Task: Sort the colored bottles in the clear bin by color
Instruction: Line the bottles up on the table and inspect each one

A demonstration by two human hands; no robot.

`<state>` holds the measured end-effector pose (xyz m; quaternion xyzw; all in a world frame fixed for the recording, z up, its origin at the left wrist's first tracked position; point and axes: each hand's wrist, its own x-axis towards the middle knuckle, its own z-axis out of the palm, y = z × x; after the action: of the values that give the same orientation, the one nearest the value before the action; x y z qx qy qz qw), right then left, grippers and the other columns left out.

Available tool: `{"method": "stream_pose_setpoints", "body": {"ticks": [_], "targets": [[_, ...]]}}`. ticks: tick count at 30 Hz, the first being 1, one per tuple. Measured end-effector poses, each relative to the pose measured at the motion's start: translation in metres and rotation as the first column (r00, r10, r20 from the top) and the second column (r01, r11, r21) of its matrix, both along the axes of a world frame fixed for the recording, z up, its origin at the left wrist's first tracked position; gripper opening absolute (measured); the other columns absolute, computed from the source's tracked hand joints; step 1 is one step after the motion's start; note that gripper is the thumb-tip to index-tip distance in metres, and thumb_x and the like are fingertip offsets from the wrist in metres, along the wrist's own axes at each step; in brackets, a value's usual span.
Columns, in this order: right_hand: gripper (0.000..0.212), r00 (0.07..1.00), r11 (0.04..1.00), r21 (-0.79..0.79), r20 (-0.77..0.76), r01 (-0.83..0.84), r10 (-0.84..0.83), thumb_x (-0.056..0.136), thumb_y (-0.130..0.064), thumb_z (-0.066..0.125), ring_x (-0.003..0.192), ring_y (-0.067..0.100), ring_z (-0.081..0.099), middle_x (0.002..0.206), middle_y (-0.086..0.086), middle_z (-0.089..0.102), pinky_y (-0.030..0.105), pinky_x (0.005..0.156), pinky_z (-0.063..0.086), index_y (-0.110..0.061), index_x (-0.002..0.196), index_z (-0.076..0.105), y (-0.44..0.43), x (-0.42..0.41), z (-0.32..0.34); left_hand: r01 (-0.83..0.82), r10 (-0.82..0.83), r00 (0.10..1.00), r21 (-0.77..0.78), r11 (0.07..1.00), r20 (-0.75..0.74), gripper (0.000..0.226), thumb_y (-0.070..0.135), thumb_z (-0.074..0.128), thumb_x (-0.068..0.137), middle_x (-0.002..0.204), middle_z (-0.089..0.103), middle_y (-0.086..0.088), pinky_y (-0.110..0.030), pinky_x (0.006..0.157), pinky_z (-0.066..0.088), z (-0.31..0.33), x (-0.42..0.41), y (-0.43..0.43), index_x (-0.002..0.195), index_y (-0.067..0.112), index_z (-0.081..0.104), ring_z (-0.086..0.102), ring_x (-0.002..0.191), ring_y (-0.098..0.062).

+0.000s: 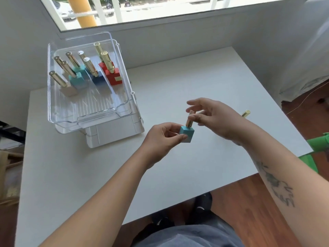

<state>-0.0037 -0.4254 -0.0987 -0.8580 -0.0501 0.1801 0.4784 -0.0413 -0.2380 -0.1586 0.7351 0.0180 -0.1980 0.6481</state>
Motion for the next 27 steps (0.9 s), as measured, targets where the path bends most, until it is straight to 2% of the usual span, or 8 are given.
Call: {"method": "stream_pose_setpoints", "body": {"ticks": [3,7,11,14,16,19,23,27], "targets": [[0.016,1.000,0.998,0.063,0.010,-0.021,0.020,0.091,-0.018,0.063,0.093,0.007,0.067,0.098,-0.008,0.073,0.031,0.085,0.055,-0.025,0.103,0.069,-0.012,0.002,0.002,-0.010,0.010,1.000,-0.003,1.000,-0.004,0.015,0.030,0.077,0.078,0.088,0.075,0.000,-0.028,0.071,0.048,0.003,0.002,-0.008,0.092,0.035,0.074,0.064,0.080,-0.010],[0.021,0.991,0.997,-0.049,0.123,0.056,-0.049,0.076,-0.039,0.076,0.058,-0.003,0.052,0.068,-0.011,0.066,0.014,0.057,0.043,-0.022,0.080,0.065,-0.026,0.011,-0.001,-0.001,0.001,1.000,0.011,1.000,0.005,0.014,0.030,0.076,0.079,0.087,0.075,0.006,-0.024,0.069,0.049,0.009,0.004,-0.026,0.093,0.034,0.073,0.065,0.080,-0.007],[0.023,0.999,0.998,0.037,-0.010,-0.043,0.044,0.083,-0.025,0.072,0.089,0.004,0.066,0.098,-0.012,0.071,0.019,0.075,0.050,-0.028,0.105,0.065,-0.045,0.022,0.005,-0.047,0.047,0.999,0.014,0.999,-0.014,0.014,0.027,0.076,0.080,0.091,0.075,0.002,-0.027,0.072,0.049,0.013,0.007,-0.043,0.094,0.030,0.074,0.066,0.085,-0.015],[0.017,0.996,0.994,0.058,0.000,-0.089,0.090,0.088,-0.017,0.067,0.089,0.006,0.067,0.095,-0.011,0.074,0.022,0.078,0.053,-0.023,0.103,0.069,-0.058,0.026,0.009,-0.074,0.074,0.997,0.028,0.997,-0.022,0.015,0.026,0.076,0.080,0.092,0.075,0.001,-0.029,0.077,0.052,0.015,0.009,-0.056,0.093,0.030,0.074,0.068,0.091,-0.020],[0.008,0.998,0.998,0.031,0.045,-0.047,0.046,0.083,-0.024,0.073,0.069,0.000,0.063,0.080,-0.010,0.073,0.012,0.061,0.047,-0.020,0.089,0.070,-0.064,0.030,0.010,-0.091,0.092,0.996,0.029,0.995,-0.022,0.015,0.026,0.076,0.079,0.090,0.075,0.002,-0.025,0.075,0.052,0.017,0.010,-0.067,0.092,0.032,0.074,0.068,0.085,-0.014],[0.027,0.993,0.998,-0.068,0.118,-0.014,0.022,0.074,-0.038,0.078,0.048,-0.002,0.048,0.063,-0.011,0.059,0.006,0.038,0.031,-0.016,0.079,0.064,-0.073,0.037,0.009,-0.120,0.121,0.992,0.051,0.991,-0.019,0.016,0.029,0.076,0.079,0.091,0.075,0.003,-0.026,0.076,0.051,0.017,0.010,-0.083,0.094,0.032,0.073,0.068,0.089,-0.015],[0.023,0.984,0.985,-0.013,0.041,-0.172,0.173,0.085,-0.025,0.070,0.083,0.001,0.065,0.101,-0.009,0.070,0.007,0.059,0.044,-0.022,0.107,0.066,-0.086,0.043,0.013,-0.167,0.168,0.986,0.065,0.984,-0.011,0.014,0.029,0.076,0.080,0.091,0.075,0.007,-0.029,0.079,0.052,0.020,0.013,-0.098,0.092,0.035,0.073,0.067,0.095,-0.018],[0.011,0.983,0.985,0.022,0.074,-0.173,0.171,0.084,-0.022,0.071,0.082,0.001,0.067,0.086,-0.008,0.074,0.020,0.078,0.050,-0.017,0.094,0.071,-0.096,0.049,0.011,-0.201,0.202,0.979,0.054,0.978,-0.020,0.013,0.025,0.075,0.081,0.092,0.075,0.003,-0.029,0.082,0.052,0.022,0.014,-0.110,0.092,0.033,0.074,0.068,0.096,-0.017]]}}
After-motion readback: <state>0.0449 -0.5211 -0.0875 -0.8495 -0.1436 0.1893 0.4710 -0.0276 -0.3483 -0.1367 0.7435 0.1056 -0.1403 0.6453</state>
